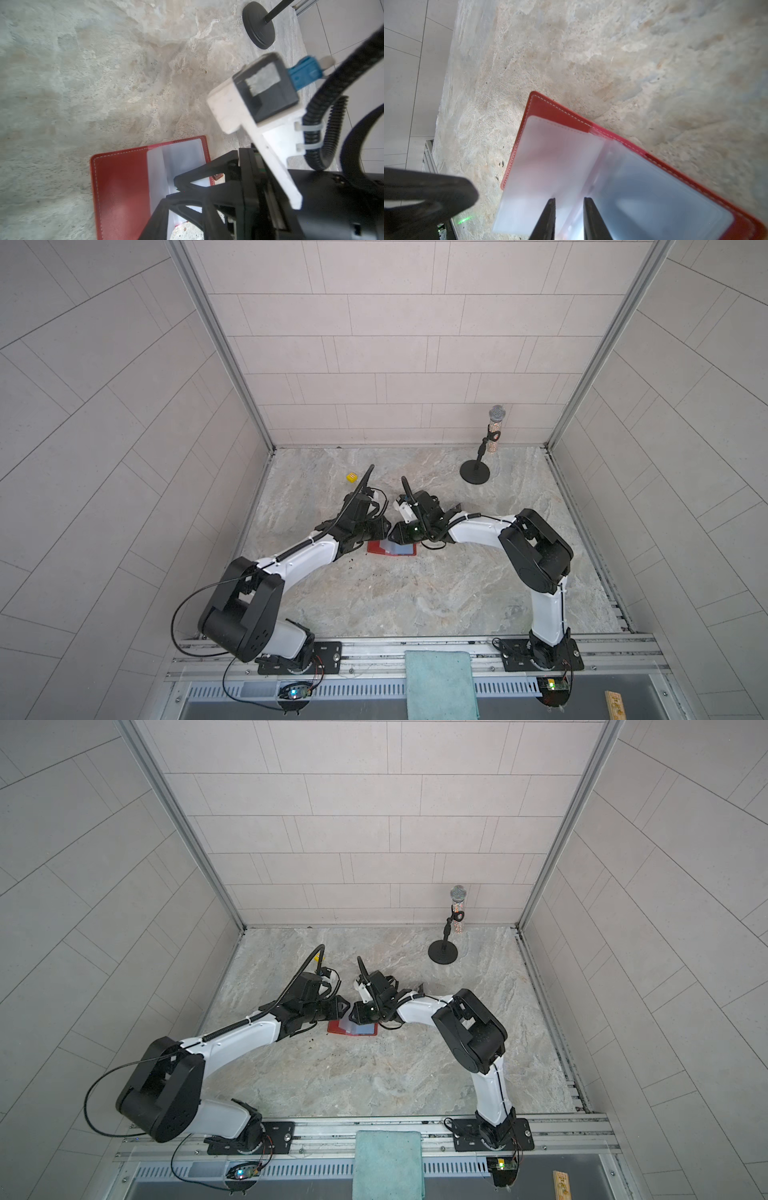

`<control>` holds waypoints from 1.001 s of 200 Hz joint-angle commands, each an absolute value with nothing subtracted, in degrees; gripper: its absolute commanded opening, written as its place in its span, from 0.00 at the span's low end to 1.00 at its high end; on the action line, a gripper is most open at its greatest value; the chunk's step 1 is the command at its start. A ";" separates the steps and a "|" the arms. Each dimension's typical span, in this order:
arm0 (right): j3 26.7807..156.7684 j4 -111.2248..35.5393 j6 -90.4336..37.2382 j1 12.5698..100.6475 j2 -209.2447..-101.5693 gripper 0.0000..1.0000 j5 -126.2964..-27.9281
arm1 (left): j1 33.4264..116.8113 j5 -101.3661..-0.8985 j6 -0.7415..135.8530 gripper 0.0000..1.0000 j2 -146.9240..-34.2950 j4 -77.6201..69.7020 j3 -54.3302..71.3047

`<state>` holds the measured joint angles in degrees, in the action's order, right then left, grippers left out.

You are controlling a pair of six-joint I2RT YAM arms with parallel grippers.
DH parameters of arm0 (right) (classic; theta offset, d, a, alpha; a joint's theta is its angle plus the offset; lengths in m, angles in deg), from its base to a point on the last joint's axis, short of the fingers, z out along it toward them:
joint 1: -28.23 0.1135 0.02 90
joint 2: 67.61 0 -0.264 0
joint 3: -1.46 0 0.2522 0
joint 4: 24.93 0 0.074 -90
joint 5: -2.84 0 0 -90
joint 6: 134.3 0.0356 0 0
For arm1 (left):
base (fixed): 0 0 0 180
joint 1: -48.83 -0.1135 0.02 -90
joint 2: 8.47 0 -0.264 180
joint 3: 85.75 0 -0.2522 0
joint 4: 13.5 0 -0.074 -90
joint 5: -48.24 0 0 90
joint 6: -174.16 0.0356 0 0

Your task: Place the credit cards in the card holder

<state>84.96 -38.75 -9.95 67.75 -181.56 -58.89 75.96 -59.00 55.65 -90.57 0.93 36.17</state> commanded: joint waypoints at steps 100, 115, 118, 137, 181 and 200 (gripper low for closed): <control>85.39 -40.89 -10.79 68.30 -182.64 0.14 -61.02 | 75.69 -56.91 53.51 0.16 -101.28 -1.06 37.35; 85.27 -42.46 -11.57 68.30 -181.83 0.14 -62.96 | 75.72 -55.15 53.62 0.16 -101.64 -0.43 37.97; 85.27 -42.71 -11.68 68.30 -181.66 0.14 -63.25 | 75.68 -54.82 53.59 0.16 -101.73 -0.37 38.09; 85.23 -44.29 -13.30 68.30 -180.79 0.14 -64.03 | 75.70 -52.32 53.68 0.16 -102.33 1.20 38.72; 84.55 -46.57 -14.93 68.30 -179.06 0.15 -66.20 | 75.71 -51.30 53.51 0.16 -103.66 0.79 40.59; 84.10 -46.87 -15.05 68.30 -178.53 0.16 -66.96 | 75.69 -51.24 53.51 0.16 -103.58 0.82 40.98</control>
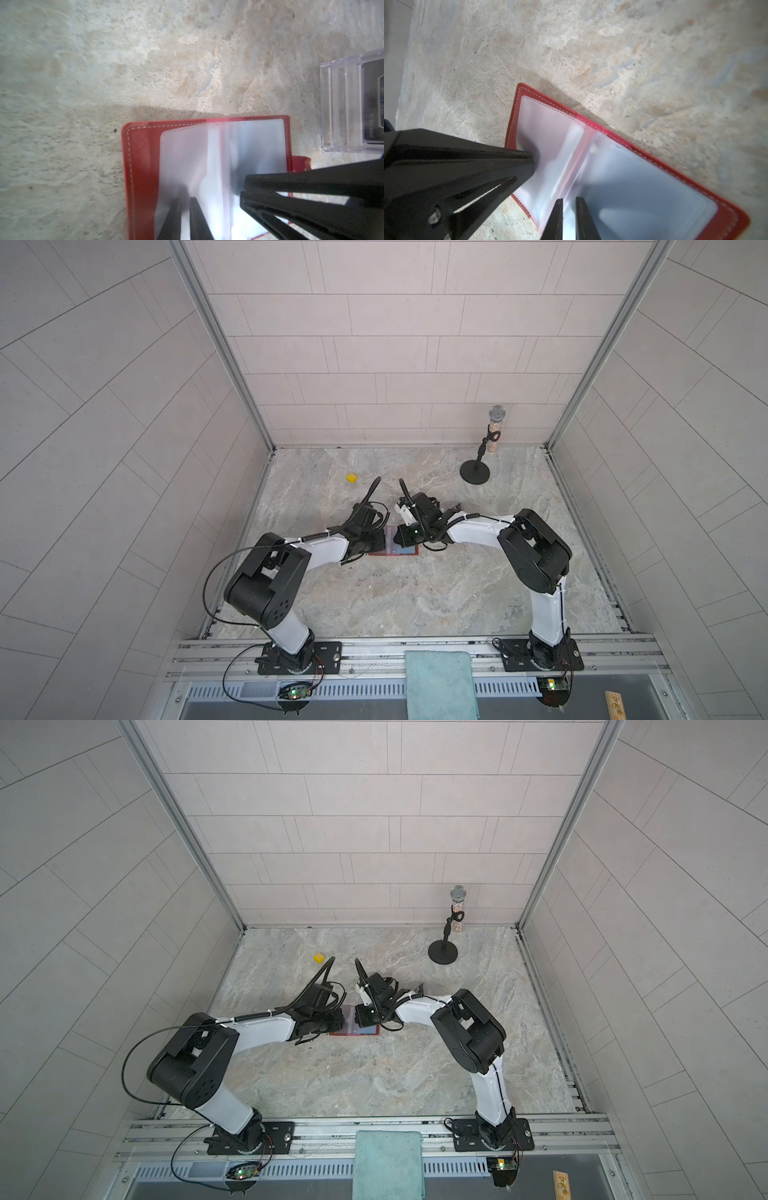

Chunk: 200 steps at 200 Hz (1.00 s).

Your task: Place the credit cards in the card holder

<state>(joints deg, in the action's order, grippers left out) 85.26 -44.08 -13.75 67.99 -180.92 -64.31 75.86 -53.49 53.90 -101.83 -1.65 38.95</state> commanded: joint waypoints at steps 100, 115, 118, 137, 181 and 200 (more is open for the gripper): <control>82.74 -49.59 -14.95 68.30 -175.88 0.16 -71.07 | 75.68 -57.13 53.49 0.18 -100.54 0.44 40.02; 82.64 -49.94 -15.85 68.30 -173.43 0.18 -70.80 | 75.65 -58.22 54.27 0.23 -99.00 2.06 38.16; 82.63 -50.09 -15.97 68.30 -172.90 0.18 -70.88 | 75.67 -58.46 54.47 0.24 -98.65 2.47 37.69; 82.73 -51.62 -16.99 68.22 -169.64 0.21 -71.74 | 75.71 -60.13 56.31 0.29 -96.73 5.58 34.38; 82.93 -56.29 -19.69 66.45 -164.02 0.26 -74.77 | 75.66 -65.20 56.72 0.36 -96.02 9.07 27.92; 83.10 -59.08 -20.71 64.32 -162.48 0.27 -76.13 | 76.16 -67.58 55.38 0.40 -97.52 8.45 25.66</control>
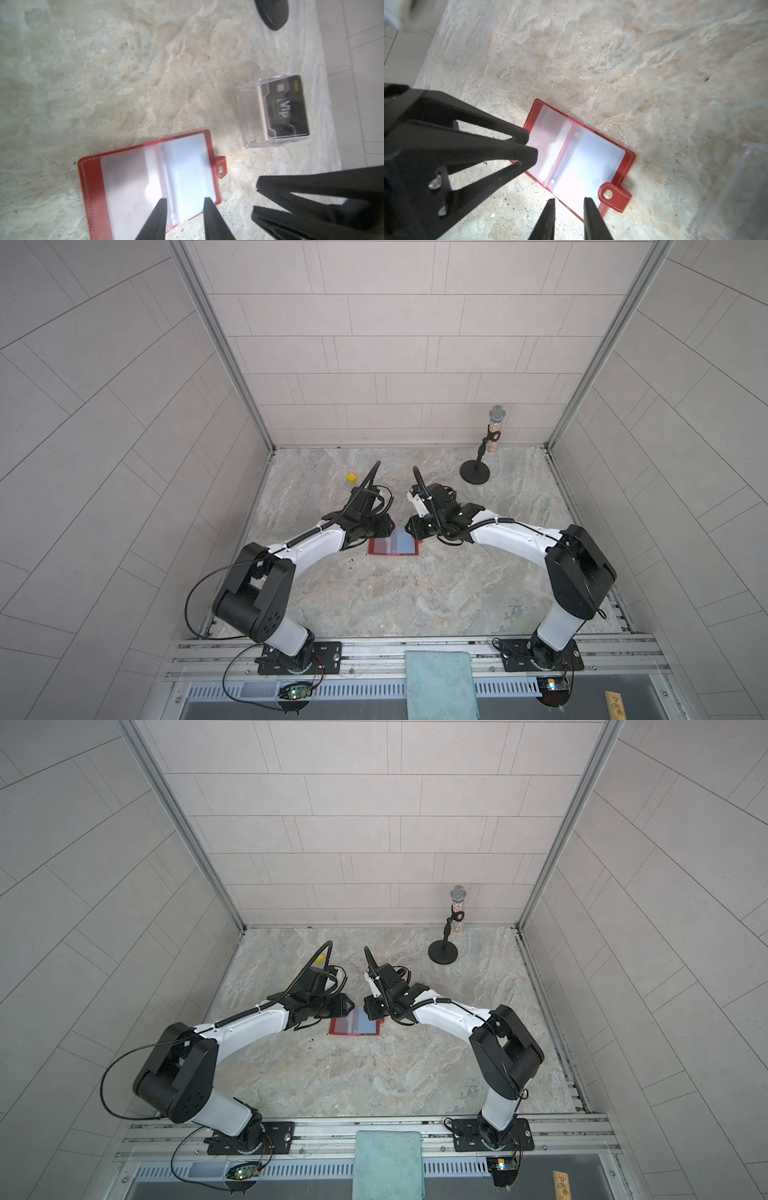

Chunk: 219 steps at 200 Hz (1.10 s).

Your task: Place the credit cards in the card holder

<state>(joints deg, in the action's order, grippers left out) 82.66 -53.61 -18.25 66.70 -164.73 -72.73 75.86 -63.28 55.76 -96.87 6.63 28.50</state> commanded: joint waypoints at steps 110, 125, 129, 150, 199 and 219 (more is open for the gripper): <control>79.93 -67.24 -27.44 42.74 -156.15 0.36 -72.08 | 83.11 -68.95 50.35 0.52 -114.75 9.67 7.73; 79.91 -67.52 -27.94 41.06 -156.67 0.38 -71.09 | 83.99 -68.92 49.33 0.54 -117.02 9.58 5.40; 79.91 -67.52 -27.94 40.77 -156.87 0.39 -71.00 | 84.18 -68.94 49.15 0.54 -117.66 9.43 4.79; 80.13 -67.31 -28.39 39.75 -158.38 0.41 -69.20 | 85.10 -69.20 47.73 0.56 -120.81 9.23 1.82; 80.65 -66.08 -29.44 39.39 -161.31 0.44 -65.14 | 86.00 -70.39 44.39 0.58 -127.32 7.24 -3.18; 81.10 -65.99 -29.32 39.30 -162.48 0.44 -65.02 | 86.09 -70.85 43.52 0.58 -129.67 7.20 -5.13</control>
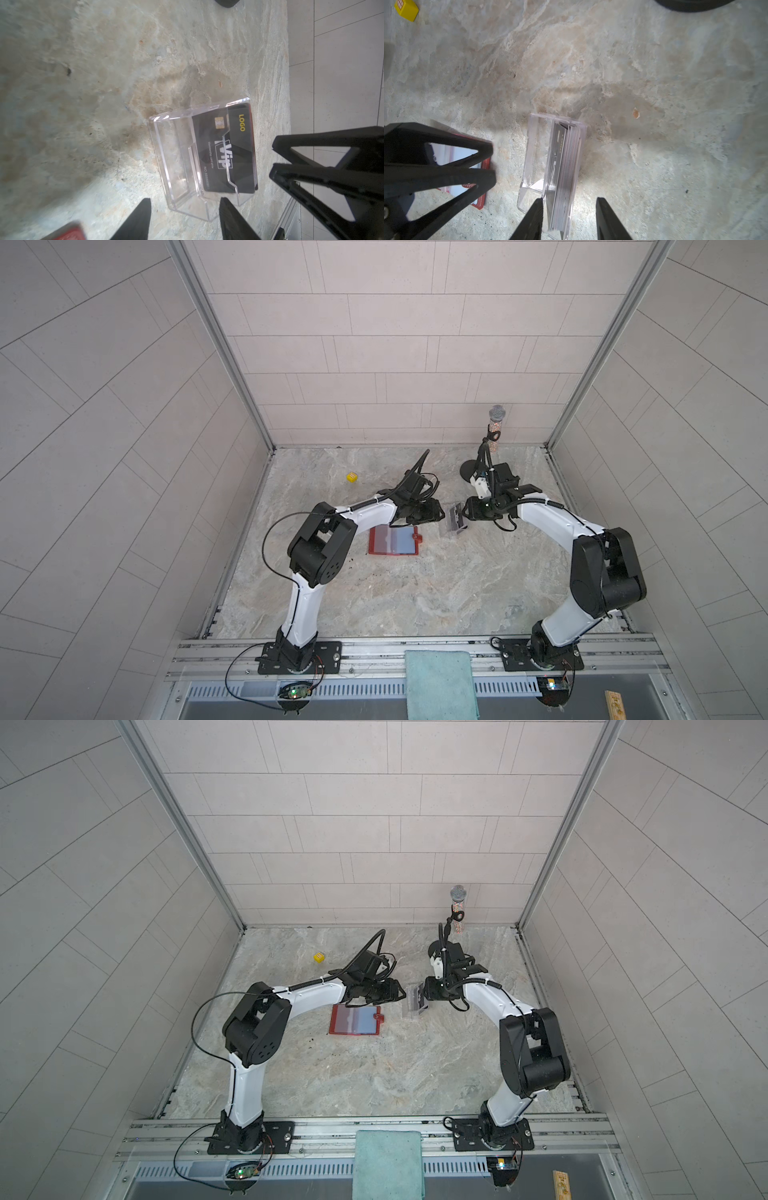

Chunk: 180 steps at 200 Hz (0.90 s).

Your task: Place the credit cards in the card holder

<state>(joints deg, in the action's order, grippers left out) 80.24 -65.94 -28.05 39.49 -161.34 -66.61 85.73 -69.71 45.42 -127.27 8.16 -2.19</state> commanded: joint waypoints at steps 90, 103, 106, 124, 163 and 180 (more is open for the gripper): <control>84.34 -66.90 -29.53 39.30 -167.40 0.44 -65.10 | 86.05 -72.65 42.98 0.55 -136.41 8.87 -11.39; 84.65 -66.99 -29.52 39.30 -167.78 0.44 -65.37 | 86.09 -72.68 42.95 0.54 -136.70 9.09 -11.62; 84.76 -67.04 -29.52 39.30 -167.88 0.44 -65.37 | 86.05 -72.58 42.99 0.54 -136.78 9.13 -11.62; 85.26 -67.40 -29.58 39.30 -168.65 0.44 -65.38 | 86.05 -72.52 42.95 0.53 -137.38 9.71 -11.79; 85.97 -68.19 -29.97 39.48 -170.41 0.44 -66.47 | 86.09 -71.72 42.99 0.52 -138.06 10.17 -11.18; 86.31 -68.59 -30.14 39.48 -171.00 0.44 -67.19 | 86.09 -71.35 42.99 0.51 -138.28 10.63 -11.11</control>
